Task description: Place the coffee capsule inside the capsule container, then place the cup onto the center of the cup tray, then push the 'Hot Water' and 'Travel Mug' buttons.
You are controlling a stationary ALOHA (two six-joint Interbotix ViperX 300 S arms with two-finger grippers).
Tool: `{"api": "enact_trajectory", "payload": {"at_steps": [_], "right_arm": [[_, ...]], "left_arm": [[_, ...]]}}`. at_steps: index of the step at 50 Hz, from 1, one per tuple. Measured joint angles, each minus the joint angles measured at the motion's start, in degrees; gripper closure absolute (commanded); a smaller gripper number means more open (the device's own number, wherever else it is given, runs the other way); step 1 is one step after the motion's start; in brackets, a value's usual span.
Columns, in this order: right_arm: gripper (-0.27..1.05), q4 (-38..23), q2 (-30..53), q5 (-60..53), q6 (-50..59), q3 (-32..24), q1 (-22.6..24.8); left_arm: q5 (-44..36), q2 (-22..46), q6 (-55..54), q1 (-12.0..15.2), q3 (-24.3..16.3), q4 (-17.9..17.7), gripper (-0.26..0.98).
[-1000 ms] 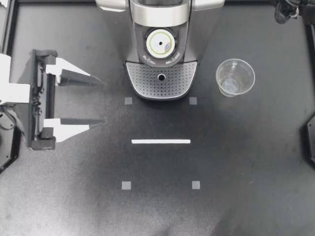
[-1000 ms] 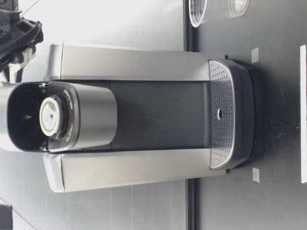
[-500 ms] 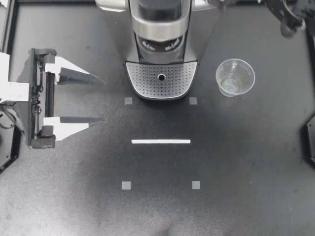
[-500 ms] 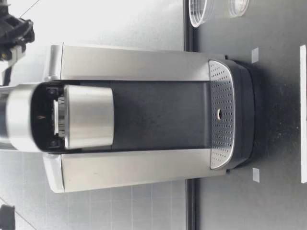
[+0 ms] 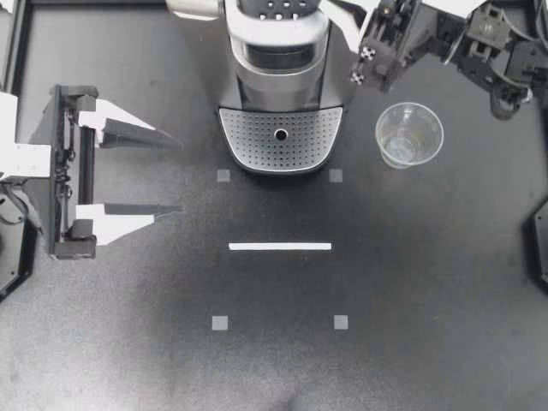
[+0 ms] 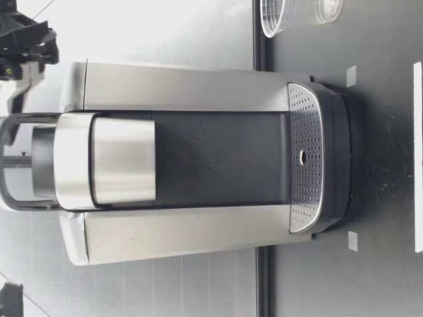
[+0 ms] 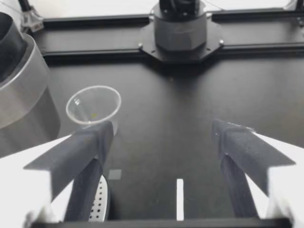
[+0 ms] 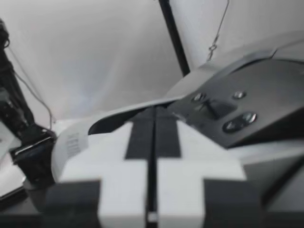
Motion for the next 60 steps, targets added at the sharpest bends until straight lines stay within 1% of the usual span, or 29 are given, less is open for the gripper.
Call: {"api": "enact_trajectory", "payload": {"at_steps": [10, 17, 23, 29, 37, 42, 48, 54, 60], "right_arm": [[0.72, 0.0, 0.1, -0.4, 1.1, 2.9, 1.6], [0.72, 0.0, -0.5, -0.3, 1.8, 3.5, 1.7], [0.72, 0.1, -3.3, 0.3, 3.7, 5.1, 1.8], [0.72, 0.7, -9.9, 1.4, 6.5, 9.3, 1.8], [0.72, 4.1, -20.4, 8.5, 11.0, 19.2, 1.3], [0.72, 6.8, -27.3, 15.4, 14.8, 25.5, -1.6], [0.72, 7.7, -33.0, 23.2, 18.7, 30.6, -6.2], [0.72, 7.8, -34.6, 28.4, 22.1, 34.1, -10.6], [0.72, 7.8, -33.8, 30.8, 24.4, 36.2, -12.0]], "left_arm": [[0.0, 0.0, 0.0, 0.0, 0.3, 0.0, -0.04], [0.0, 0.0, -0.1, 0.1, 0.4, 0.0, -0.04], [0.0, 0.0, -0.1, 0.1, 0.4, 0.0, -0.04], [0.0, 0.1, -0.1, 0.1, 0.5, 0.0, -0.04], [0.0, 0.1, 0.0, 0.1, 1.1, 0.0, -0.04], [-0.2, 0.1, -0.1, 0.1, 1.7, 0.0, -0.04], [-0.2, 0.4, -0.1, 0.1, 1.9, 0.0, -0.04], [-0.2, 1.1, -0.1, 0.2, 1.8, 0.0, -0.04], [-0.4, 1.6, -0.1, 0.1, 2.0, 0.0, -0.04]]}}
